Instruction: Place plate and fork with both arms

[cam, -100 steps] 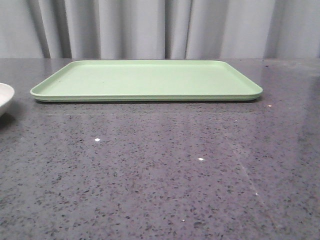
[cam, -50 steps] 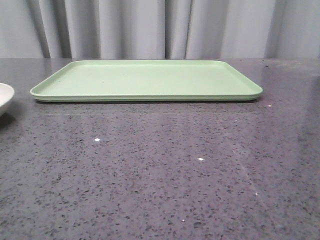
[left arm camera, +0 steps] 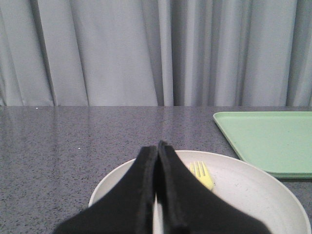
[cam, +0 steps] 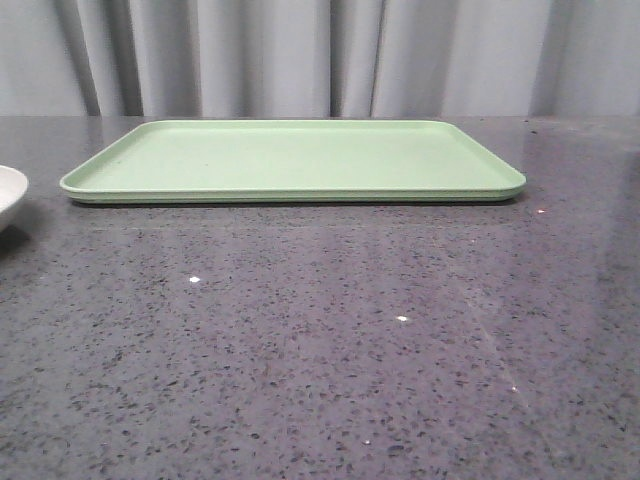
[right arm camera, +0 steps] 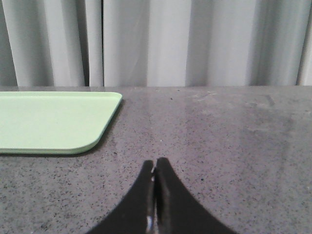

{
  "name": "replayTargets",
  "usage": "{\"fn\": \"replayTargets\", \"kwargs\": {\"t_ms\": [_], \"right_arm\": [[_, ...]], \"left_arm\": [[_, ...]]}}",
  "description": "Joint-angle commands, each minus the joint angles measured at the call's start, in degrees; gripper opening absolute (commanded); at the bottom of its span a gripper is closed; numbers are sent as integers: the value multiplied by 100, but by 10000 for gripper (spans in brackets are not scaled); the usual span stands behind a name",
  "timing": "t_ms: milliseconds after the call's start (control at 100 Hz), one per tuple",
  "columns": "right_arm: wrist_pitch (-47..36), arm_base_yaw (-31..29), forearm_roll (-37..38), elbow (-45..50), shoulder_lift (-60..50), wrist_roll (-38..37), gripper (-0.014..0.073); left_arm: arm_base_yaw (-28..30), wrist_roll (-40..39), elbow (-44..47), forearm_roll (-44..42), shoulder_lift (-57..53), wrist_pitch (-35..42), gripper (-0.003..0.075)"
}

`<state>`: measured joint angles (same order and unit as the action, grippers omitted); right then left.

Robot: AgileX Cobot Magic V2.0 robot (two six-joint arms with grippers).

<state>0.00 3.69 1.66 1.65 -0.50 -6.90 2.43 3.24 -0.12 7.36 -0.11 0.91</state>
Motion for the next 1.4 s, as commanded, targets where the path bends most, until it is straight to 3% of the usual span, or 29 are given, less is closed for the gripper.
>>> {"fn": "replayTargets", "kwargs": {"t_ms": [0,330,790,1010,1110,1300,1390], "right_arm": [[-631,-36,31,-71,-148,5,-67],[694,-36,32,-1241,382,5,-66],[1920,-36,32,-3428,2600,5,-66],[2331,-36,32,-3932,3337,5,-43],[2405,-36,11,-4000,3476,5,48],[2458,-36,4,-4000,3505,5,307],[2539,-36,4,-4000,3505,5,410]], "left_arm": [[13,-54,-148,161,-183,502,-21],[13,-54,-1395,161,420,-680,-21],[5,-54,-3600,161,2851,-2242,-20],[5,-54,-4102,161,3609,-2394,-13],[5,-54,-4156,161,3748,-2381,63],[5,-54,-4156,34,3790,-2381,358],[5,-54,-4156,10,3790,-2369,441]]}}
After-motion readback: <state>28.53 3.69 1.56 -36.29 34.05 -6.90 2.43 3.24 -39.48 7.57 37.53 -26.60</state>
